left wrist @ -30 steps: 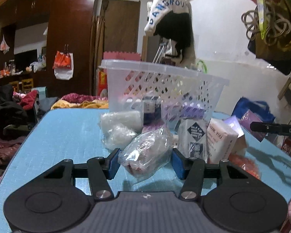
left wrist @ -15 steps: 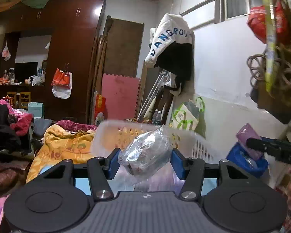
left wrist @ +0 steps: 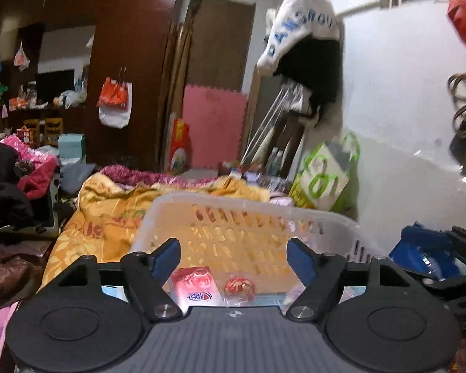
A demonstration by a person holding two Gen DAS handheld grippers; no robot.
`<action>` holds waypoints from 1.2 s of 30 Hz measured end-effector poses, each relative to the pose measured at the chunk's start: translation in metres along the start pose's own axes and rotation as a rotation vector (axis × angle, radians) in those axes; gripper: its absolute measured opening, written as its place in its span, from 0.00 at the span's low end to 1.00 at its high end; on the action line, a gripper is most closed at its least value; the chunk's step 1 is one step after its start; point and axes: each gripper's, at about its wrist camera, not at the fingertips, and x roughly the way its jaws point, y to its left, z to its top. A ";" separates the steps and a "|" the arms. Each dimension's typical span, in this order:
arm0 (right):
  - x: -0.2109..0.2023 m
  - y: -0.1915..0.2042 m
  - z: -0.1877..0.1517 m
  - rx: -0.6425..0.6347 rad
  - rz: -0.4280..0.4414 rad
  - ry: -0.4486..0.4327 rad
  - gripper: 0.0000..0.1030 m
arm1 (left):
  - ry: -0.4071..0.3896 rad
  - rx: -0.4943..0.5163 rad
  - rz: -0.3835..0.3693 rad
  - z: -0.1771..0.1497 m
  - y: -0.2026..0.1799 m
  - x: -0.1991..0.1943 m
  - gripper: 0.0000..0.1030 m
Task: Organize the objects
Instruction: 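Lower the clear bag into the basket with the left tool while the right drops the pink packet, then grasp red mesh bag with left tool while right grasps pink wrapped box, drop both in basket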
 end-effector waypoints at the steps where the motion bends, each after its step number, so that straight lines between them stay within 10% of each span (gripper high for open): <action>1: -0.014 -0.001 -0.005 0.006 0.002 -0.018 0.99 | -0.015 -0.003 -0.006 -0.005 0.001 -0.011 0.76; 15: -0.105 -0.003 -0.163 0.229 0.174 0.026 1.00 | 0.060 0.154 -0.139 -0.189 -0.044 -0.120 0.86; 22: -0.108 -0.001 -0.165 0.229 0.142 0.001 1.00 | 0.058 0.254 -0.141 -0.205 -0.087 -0.109 0.85; 24: -0.107 0.001 -0.170 0.229 0.178 0.007 1.00 | 0.064 0.254 -0.124 -0.210 -0.083 -0.105 0.50; 36: -0.078 0.061 -0.171 0.042 0.208 0.111 0.76 | -0.030 0.176 -0.126 -0.193 -0.028 -0.137 0.49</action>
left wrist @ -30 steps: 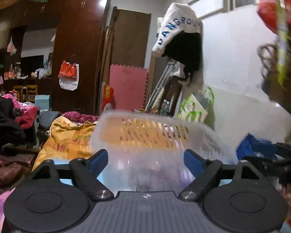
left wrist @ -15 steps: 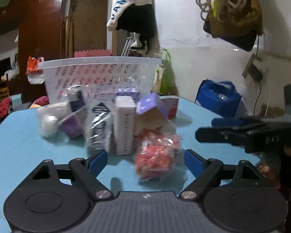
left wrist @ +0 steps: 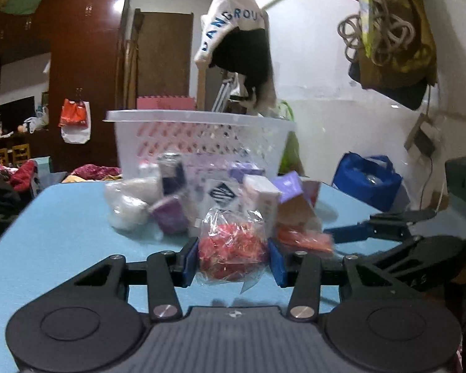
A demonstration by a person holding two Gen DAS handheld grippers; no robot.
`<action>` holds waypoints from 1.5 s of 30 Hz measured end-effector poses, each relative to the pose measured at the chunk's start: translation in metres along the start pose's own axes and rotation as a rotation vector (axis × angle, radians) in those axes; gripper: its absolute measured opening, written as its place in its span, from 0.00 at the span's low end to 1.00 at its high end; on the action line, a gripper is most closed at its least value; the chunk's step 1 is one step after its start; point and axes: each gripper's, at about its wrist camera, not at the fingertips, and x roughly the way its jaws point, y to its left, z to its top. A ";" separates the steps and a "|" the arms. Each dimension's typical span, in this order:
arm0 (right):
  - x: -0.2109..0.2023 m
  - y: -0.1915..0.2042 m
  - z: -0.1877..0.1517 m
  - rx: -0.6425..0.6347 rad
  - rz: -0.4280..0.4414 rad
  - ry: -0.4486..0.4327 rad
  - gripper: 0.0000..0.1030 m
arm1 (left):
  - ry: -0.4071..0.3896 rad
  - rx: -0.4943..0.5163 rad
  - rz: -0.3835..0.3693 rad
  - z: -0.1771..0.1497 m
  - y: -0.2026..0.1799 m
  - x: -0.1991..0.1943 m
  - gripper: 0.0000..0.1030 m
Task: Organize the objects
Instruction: 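Grasp red mesh bag with left tool while right grasps pink wrapped box, drop both in basket, then grasp the clear-wrapped dark box with the left tool while the right grasps the red box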
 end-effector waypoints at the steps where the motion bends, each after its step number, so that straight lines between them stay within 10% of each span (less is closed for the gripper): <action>1: 0.002 0.001 0.001 -0.003 -0.010 0.010 0.71 | -0.004 -0.006 0.002 0.000 0.003 0.000 0.49; 5: -0.001 0.001 -0.001 -0.011 -0.017 0.015 0.51 | 0.001 -0.037 -0.002 0.003 0.014 0.005 0.49; 15: -0.053 -0.024 0.006 0.088 0.049 -0.116 0.49 | -0.051 -0.082 -0.030 0.022 0.025 -0.005 0.49; 23: -0.039 -0.042 0.121 0.026 -0.055 -0.212 0.49 | -0.114 -0.029 0.024 0.135 0.025 0.027 0.49; 31: 0.058 -0.063 0.183 0.002 -0.165 -0.042 0.50 | 0.095 -0.144 0.109 0.200 0.059 0.149 0.49; 37: 0.059 -0.049 0.177 -0.087 -0.283 -0.059 1.00 | 0.121 -0.090 0.210 0.205 0.057 0.163 0.83; 39: 0.034 -0.048 0.170 -0.083 -0.266 -0.097 1.00 | 0.073 -0.086 0.192 0.206 0.057 0.144 0.99; 45: -0.013 -0.065 0.125 -0.007 -0.262 -0.132 1.00 | -0.007 -0.030 0.123 0.159 0.040 0.081 1.00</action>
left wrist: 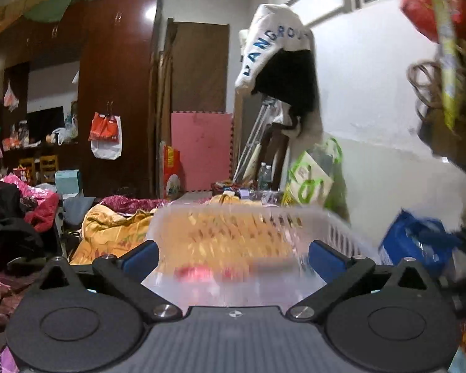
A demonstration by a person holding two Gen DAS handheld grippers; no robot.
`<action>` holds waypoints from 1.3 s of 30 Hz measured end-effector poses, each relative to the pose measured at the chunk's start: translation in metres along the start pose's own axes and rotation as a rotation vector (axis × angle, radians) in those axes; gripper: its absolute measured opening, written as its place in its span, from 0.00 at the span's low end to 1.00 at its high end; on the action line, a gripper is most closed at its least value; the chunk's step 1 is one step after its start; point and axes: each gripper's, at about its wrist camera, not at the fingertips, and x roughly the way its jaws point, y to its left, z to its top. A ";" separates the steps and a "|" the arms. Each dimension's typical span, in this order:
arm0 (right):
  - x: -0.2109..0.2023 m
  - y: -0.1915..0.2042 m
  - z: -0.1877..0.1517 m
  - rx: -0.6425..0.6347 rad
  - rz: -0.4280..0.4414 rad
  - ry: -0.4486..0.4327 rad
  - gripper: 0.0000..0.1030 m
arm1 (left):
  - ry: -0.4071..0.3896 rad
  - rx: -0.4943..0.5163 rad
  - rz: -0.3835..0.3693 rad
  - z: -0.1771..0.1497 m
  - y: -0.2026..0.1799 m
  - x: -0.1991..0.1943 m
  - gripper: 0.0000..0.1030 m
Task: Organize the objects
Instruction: 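Grasp the clear-wrapped dark box with the left tool while the right grasps the red box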
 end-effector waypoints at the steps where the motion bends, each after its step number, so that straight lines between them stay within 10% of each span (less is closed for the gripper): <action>1: 0.003 -0.004 -0.010 0.011 -0.008 0.035 1.00 | 0.024 0.016 -0.011 -0.013 -0.003 -0.005 1.00; 8: 0.029 -0.034 -0.059 0.177 0.004 0.173 1.00 | 0.075 0.058 -0.053 -0.104 -0.021 -0.040 0.99; 14: 0.049 -0.023 -0.059 0.147 0.013 0.234 0.99 | 0.148 0.122 0.048 -0.120 -0.031 -0.031 0.96; 19: 0.056 -0.025 -0.072 0.149 0.045 0.279 0.62 | 0.194 0.113 0.039 -0.132 -0.031 -0.021 0.96; 25: 0.019 -0.036 -0.084 0.214 0.051 0.196 0.62 | 0.174 0.123 0.068 -0.131 -0.043 -0.019 0.95; 39: -0.005 -0.020 -0.083 0.153 -0.042 0.114 0.62 | 0.099 0.147 0.082 -0.138 -0.057 -0.025 0.41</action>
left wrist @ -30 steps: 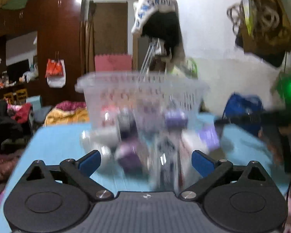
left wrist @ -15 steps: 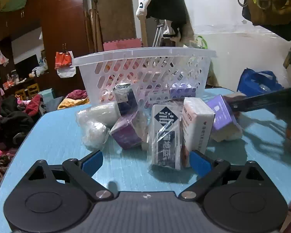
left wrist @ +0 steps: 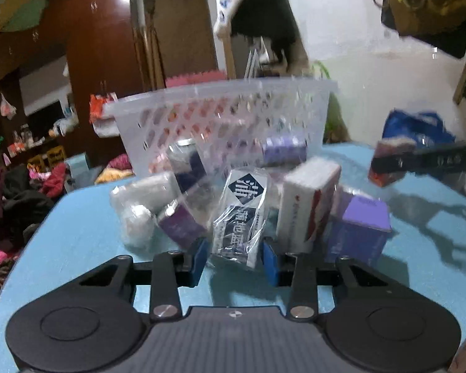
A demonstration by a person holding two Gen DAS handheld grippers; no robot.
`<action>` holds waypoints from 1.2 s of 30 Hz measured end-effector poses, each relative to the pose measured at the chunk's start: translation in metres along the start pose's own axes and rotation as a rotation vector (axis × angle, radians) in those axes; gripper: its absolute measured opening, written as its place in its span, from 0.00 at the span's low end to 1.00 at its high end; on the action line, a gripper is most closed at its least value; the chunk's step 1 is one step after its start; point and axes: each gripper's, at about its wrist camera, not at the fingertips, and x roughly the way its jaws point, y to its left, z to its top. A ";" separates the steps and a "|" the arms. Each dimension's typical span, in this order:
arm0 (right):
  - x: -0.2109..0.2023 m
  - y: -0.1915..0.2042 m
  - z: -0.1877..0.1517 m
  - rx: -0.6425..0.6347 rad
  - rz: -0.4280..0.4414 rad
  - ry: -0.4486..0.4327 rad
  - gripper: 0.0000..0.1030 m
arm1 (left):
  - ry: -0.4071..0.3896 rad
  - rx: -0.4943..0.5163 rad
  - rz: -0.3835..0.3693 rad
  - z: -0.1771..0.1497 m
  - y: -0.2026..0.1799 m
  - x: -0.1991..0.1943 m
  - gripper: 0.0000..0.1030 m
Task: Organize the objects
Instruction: 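Grasp the clear-wrapped dark box with the left tool while the right grasps the red box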
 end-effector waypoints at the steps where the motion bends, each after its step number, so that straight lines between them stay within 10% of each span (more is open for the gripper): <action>1: -0.001 0.003 0.000 -0.013 -0.009 -0.008 0.62 | -0.026 -0.019 -0.004 -0.001 0.003 -0.004 0.41; 16: -0.012 0.001 -0.002 -0.007 0.020 -0.079 0.61 | -0.154 -0.092 -0.046 -0.004 0.027 -0.027 0.41; 24: -0.044 0.031 0.034 -0.065 0.088 -0.230 0.61 | -0.267 -0.136 -0.067 0.057 0.050 -0.039 0.41; 36: 0.042 0.057 0.141 -0.150 0.129 -0.183 0.65 | -0.057 -0.259 -0.057 0.154 0.075 0.066 0.44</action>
